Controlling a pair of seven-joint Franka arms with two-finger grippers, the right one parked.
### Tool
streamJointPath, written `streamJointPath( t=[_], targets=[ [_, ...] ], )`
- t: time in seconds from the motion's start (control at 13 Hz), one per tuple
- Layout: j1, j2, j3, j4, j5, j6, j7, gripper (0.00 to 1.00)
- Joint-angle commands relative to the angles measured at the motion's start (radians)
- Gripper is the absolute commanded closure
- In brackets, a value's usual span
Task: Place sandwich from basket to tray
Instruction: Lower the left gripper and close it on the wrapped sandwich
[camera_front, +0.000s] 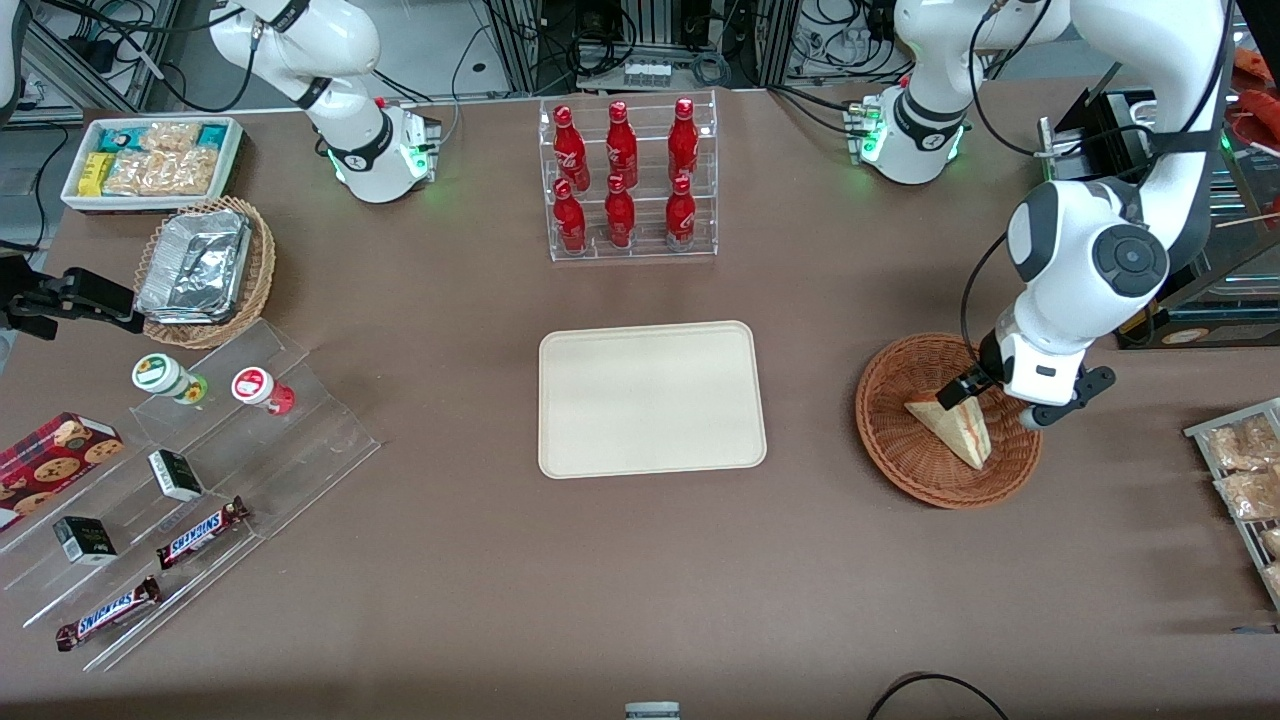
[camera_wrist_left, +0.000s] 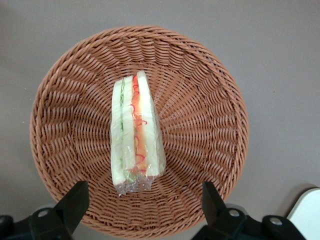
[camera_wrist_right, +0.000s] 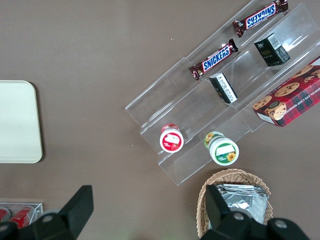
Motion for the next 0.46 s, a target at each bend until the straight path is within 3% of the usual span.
streamJointPath(
  t=[0.0,0.38],
  targets=[
    [-0.009,0.026,0.005,-0.023,-0.002,0.059,-0.048,0.00],
    [-0.006,0.089,0.007,-0.022,0.001,0.137,-0.074,0.00]
  ],
)
